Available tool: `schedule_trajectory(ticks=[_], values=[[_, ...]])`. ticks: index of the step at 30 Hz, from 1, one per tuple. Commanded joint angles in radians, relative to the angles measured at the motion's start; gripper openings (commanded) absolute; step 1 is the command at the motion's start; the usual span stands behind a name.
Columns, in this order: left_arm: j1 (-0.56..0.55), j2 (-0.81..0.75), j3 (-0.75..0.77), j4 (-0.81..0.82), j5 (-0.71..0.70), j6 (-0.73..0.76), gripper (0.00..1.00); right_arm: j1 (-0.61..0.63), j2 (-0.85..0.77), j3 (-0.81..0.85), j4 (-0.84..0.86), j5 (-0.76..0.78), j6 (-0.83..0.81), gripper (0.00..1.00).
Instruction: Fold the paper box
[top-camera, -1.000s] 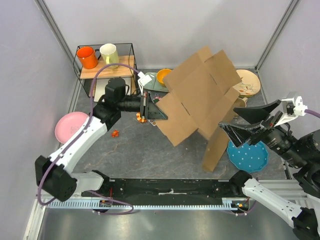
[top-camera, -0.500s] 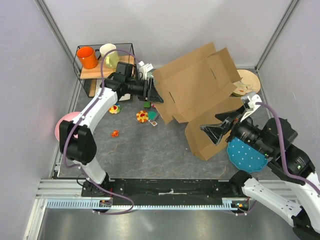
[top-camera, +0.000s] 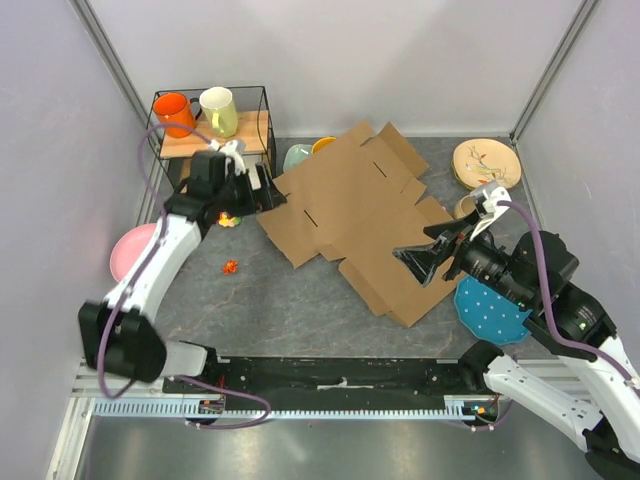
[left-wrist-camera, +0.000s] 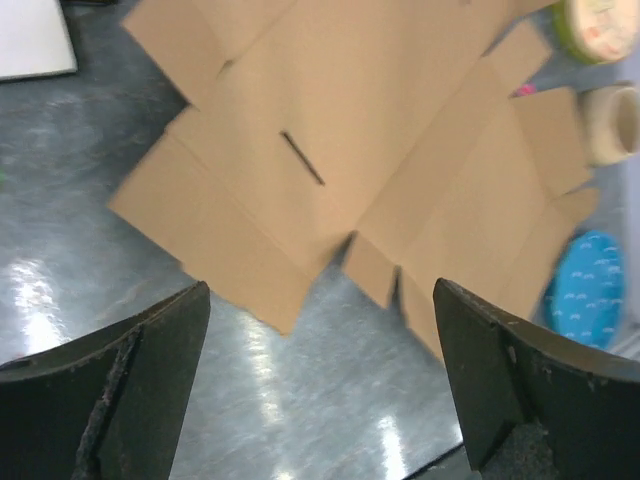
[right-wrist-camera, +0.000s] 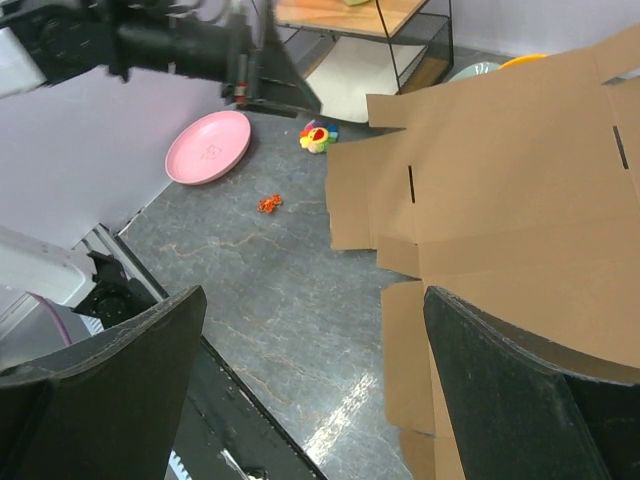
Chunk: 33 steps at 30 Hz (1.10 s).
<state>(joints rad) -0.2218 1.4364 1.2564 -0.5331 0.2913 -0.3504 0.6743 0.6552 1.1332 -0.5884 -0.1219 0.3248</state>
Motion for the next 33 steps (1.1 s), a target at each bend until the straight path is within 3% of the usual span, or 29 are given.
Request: schedule_trajectory(ticks=[1, 3, 4, 6, 7, 9, 12, 15, 20, 22, 25, 27, 28, 30, 31, 33], values=[[-0.091, -0.277, -0.334, 0.338, 0.02, -0.321, 1.0, 0.001, 0.011, -0.038, 0.056, 0.015, 0.002, 0.98], [-0.192, -0.349, -0.483, 0.567, -0.047, -0.453, 1.0, 0.002, 0.012, -0.049, 0.064, 0.013, 0.006, 0.98], [-0.317, -0.391, -0.593, 0.615, -0.096, -0.488, 0.99, 0.001, 0.014, -0.052, 0.071, 0.011, 0.013, 0.98], [-0.439, -0.392, -0.673, 0.771, -0.225, -0.536, 1.0, 0.001, 0.018, -0.058, 0.079, 0.002, 0.02, 0.98], [-0.552, -0.381, -0.721, 0.81, -0.275, -0.535, 1.0, 0.001, 0.021, -0.061, 0.085, 0.001, 0.025, 0.98], [-0.629, -0.308, -0.729, 0.823, -0.397, -0.535, 0.99, 0.001, 0.024, -0.064, 0.09, -0.007, 0.037, 0.98], [-0.669, -0.205, -0.729, 0.829, -0.414, -0.64, 0.99, 0.001, 0.026, -0.076, 0.091, -0.018, 0.053, 0.98], [-0.683, -0.098, -0.749, 0.938, -0.397, -0.708, 0.99, 0.002, 0.02, -0.092, 0.09, -0.015, 0.063, 0.98], [-0.718, 0.112, -0.714, 1.182, -0.299, -0.699, 1.0, 0.001, 0.017, -0.095, 0.078, 0.001, 0.069, 0.98], [-0.731, 0.232, -0.632, 1.142, -0.265, -0.694, 0.99, 0.001, 0.024, -0.086, 0.059, 0.004, 0.069, 0.98], [-0.738, 0.336, -0.58, 1.064, -0.277, -0.731, 0.91, 0.002, 0.021, -0.076, 0.042, 0.01, 0.069, 0.98], [-0.738, 0.367, -0.589, 1.079, -0.29, -0.771, 0.79, 0.001, 0.012, -0.076, 0.036, 0.014, 0.072, 0.98], [-0.738, 0.381, -0.595, 1.102, -0.288, -0.774, 0.65, 0.001, 0.008, -0.078, 0.033, 0.015, 0.074, 0.98], [-0.738, 0.387, -0.612, 1.15, -0.288, -0.776, 0.48, 0.001, 0.001, -0.081, 0.026, 0.021, 0.077, 0.98], [-0.738, 0.378, -0.612, 1.156, -0.288, -0.766, 0.29, 0.001, -0.002, -0.082, 0.024, 0.022, 0.079, 0.98], [-0.738, 0.354, -0.621, 1.142, -0.274, -0.75, 0.16, 0.001, -0.008, -0.081, 0.016, 0.022, 0.082, 0.98]])
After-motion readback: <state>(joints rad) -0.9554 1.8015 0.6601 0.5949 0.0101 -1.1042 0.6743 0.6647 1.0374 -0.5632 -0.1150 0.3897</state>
